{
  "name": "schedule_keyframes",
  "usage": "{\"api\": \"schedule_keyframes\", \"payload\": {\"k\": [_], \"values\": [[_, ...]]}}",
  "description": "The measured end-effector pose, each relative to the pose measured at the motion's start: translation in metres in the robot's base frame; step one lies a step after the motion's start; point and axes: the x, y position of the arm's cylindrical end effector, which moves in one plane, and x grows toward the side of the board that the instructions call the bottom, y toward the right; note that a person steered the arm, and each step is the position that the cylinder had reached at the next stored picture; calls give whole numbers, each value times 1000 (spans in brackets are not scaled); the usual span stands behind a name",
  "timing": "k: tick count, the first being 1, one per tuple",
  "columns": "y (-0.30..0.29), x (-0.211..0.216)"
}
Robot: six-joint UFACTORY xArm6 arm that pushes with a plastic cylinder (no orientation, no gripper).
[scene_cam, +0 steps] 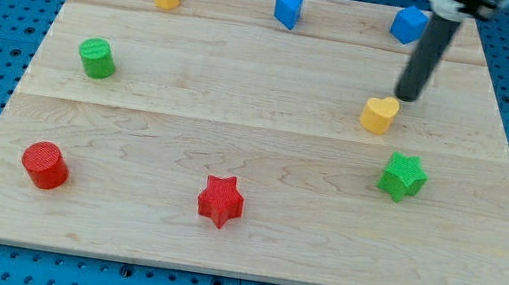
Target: Push the yellow heart closer to the green star
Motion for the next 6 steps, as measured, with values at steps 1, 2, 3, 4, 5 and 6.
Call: {"api": "schedule_keyframes", "payload": {"k": [1, 2, 3, 4, 5, 6], "values": [[3, 8], [36, 15], [17, -5], [-31, -13], [-25, 13], [-10, 33]]}}
